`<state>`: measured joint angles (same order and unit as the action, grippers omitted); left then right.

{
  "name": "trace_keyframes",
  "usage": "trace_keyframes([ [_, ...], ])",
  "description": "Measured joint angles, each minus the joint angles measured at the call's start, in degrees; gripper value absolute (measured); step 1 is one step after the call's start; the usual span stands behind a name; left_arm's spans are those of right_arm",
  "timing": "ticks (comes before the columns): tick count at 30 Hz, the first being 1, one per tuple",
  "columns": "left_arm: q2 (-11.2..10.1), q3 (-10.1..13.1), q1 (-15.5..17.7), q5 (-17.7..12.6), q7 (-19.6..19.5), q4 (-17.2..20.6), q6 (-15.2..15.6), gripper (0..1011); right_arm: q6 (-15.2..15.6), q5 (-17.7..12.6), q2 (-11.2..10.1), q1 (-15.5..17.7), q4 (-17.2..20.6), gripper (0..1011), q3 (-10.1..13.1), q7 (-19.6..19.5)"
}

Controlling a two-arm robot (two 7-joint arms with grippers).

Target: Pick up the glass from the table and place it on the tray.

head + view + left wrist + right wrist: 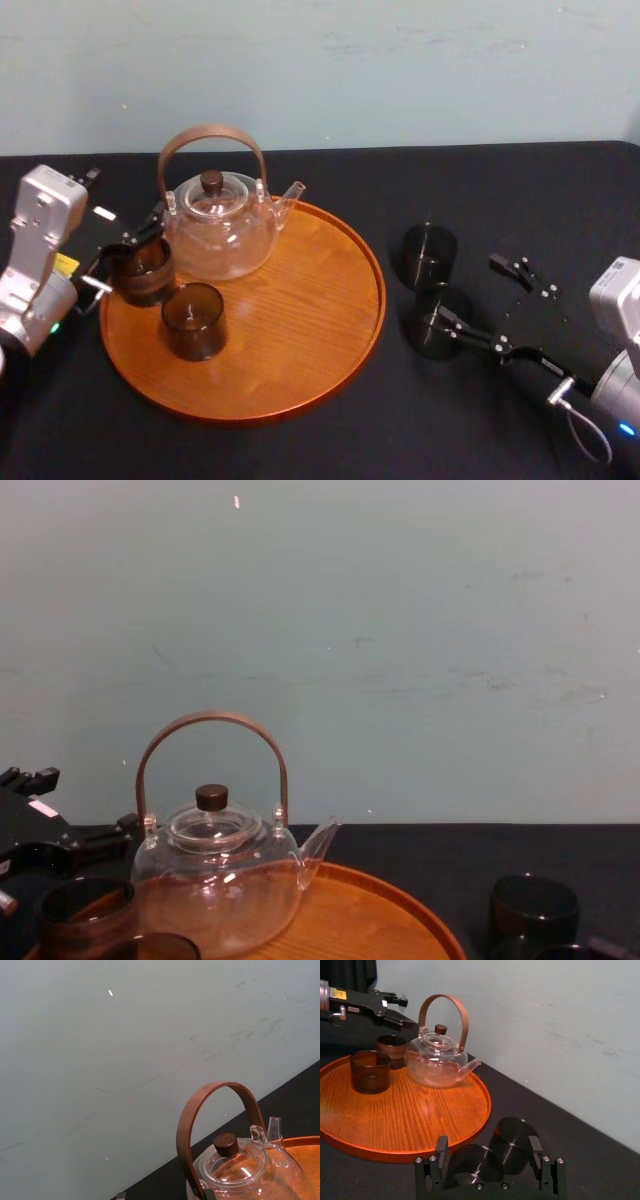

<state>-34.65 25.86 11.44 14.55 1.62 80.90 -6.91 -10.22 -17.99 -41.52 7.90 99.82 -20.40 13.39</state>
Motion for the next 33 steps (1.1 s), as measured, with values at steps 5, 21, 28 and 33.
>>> trace_keyframes([
  [5, 0.0, 0.0, -0.01, 0.0, 0.0, 0.0, 0.0, 1001, 1.05, -1.51, 0.39, 0.17, -0.39, 1002, 0.41, 1.93],
  [21, 0.0, 0.0, 0.0, 0.0, 0.0, 0.0, 0.0, 1001, 2.67, -2.5, 1.98, 1.0, -2.23, 1002, 2.02, 4.88],
  [28, 0.0, 0.0, 0.0, 0.0, 0.0, 0.0, 0.0, 1001, 2.99, -2.37, 2.74, 1.37, -2.76, 1002, 2.71, 5.71],
  [33, 0.0, 0.0, -0.01, 0.0, 0.0, 0.0, 0.0, 1001, 3.29, -2.05, 3.38, 1.49, -3.24, 1002, 3.12, 6.49],
])
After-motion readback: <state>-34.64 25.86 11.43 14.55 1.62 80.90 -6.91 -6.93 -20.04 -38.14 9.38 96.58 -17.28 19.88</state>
